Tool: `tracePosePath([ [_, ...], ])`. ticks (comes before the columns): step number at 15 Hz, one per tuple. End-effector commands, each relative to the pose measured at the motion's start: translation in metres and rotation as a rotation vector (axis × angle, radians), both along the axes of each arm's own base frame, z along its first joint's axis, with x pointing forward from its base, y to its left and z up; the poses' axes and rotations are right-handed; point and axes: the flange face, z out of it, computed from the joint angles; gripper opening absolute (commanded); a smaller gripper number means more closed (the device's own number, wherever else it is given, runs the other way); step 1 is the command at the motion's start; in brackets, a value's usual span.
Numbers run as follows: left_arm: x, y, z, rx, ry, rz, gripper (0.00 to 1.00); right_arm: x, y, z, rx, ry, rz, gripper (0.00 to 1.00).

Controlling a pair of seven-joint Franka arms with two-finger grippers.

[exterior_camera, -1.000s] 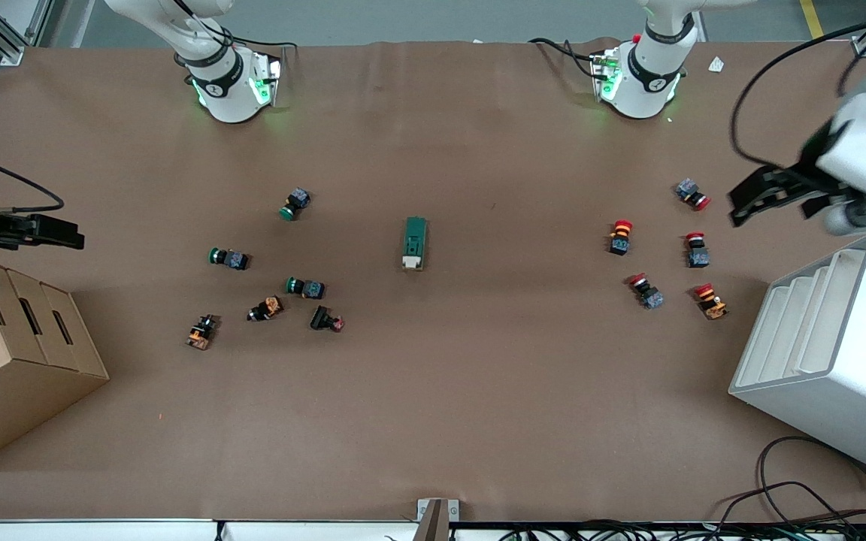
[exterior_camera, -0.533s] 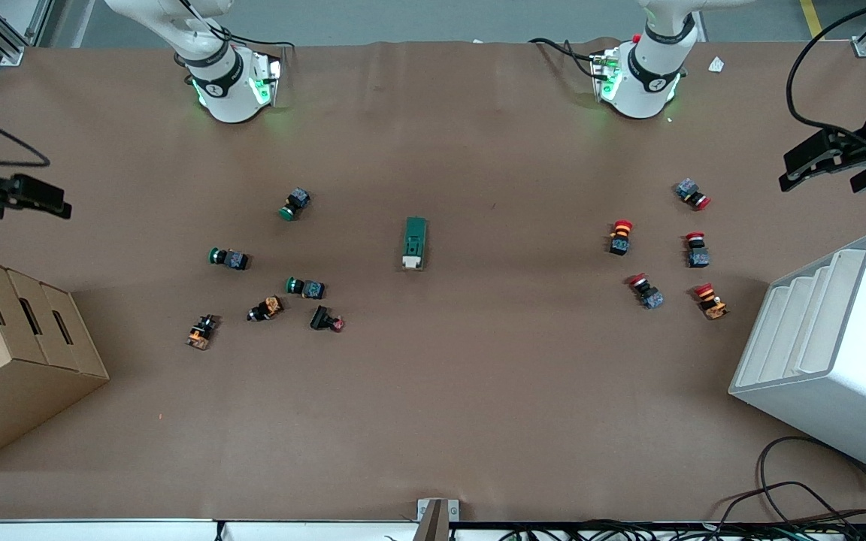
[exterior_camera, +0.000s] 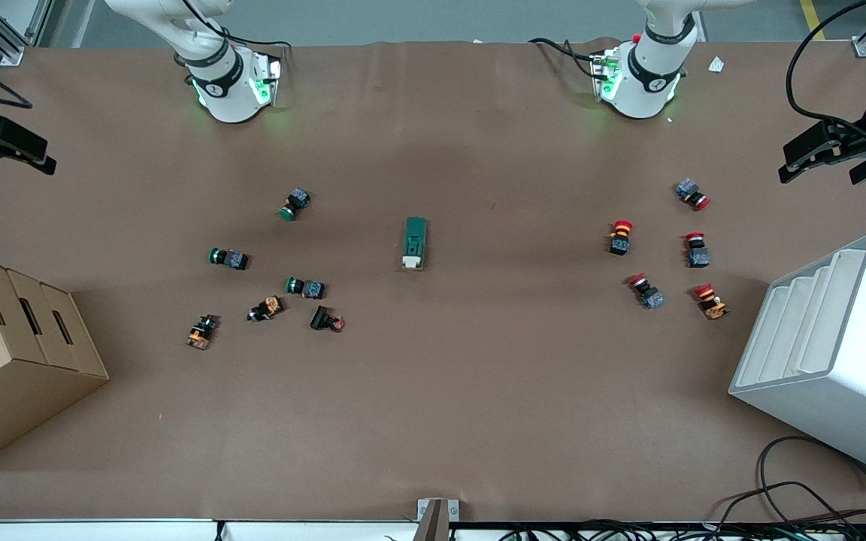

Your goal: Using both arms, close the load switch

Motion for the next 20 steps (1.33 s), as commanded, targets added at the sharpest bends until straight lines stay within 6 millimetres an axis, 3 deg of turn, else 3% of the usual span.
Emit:
tracePosePath([
  [1, -0.005, 0.002, 0.005, -0.006, -0.011, -0.009, 1.00, -0.021, -0.001, 0.003, -0.007, -0.023, -0.011, 1.00],
  [20, -0.004, 0.017, 0.003, -0.004, 0.006, 0.018, 1.00, -0.023, 0.001, 0.005, 0.012, -0.048, 0.043, 1.00],
])
